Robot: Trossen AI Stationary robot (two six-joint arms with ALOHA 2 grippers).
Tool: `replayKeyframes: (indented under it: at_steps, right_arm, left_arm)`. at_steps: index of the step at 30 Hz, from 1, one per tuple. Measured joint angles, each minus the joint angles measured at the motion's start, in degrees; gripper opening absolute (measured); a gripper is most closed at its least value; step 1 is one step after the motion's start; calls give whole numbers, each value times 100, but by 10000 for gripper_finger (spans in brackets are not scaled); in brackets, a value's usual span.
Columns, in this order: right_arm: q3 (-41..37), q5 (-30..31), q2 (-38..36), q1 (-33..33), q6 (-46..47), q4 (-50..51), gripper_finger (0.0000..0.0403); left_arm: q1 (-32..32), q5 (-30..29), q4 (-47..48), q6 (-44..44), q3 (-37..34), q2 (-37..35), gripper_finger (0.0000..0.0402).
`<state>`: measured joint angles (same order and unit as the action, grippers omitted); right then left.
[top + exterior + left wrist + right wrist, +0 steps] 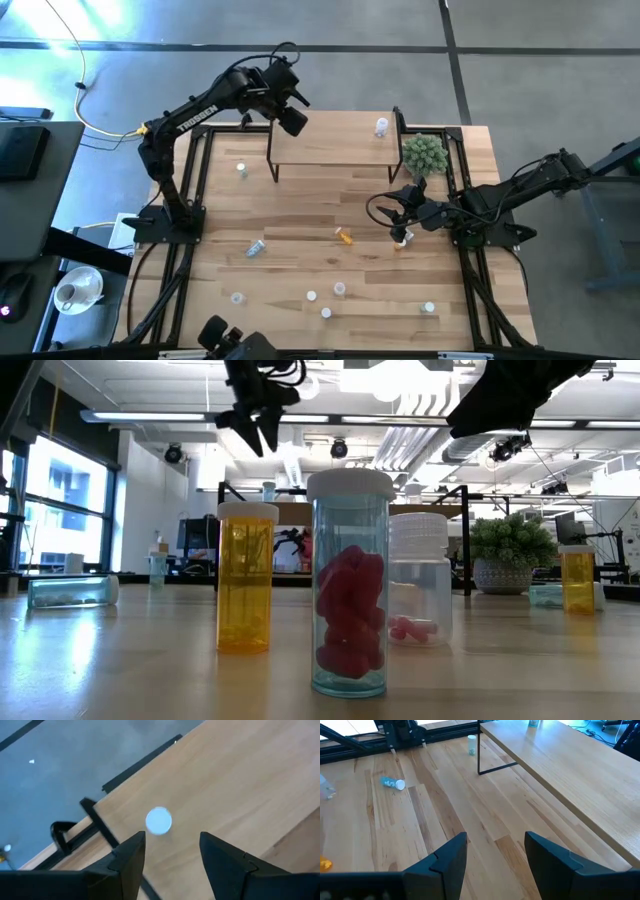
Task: Pick and place medicine bottles onto shelf by color
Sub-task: Put the top right orange pill bottle on the shelf
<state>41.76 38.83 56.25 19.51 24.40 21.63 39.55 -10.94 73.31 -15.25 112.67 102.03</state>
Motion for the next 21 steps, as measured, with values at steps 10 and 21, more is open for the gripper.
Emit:
replayKeyframes:
  at_steps: [10,21]
  right_arm:
    - [0,-164,0,0,2,0,190]
    - [0,-504,0,4,17,0,190]
  left_arm:
    - [-695,-670,587,124,-27,-297,179]
    - [-1920,-723,1058,-70,-32,-305,179]
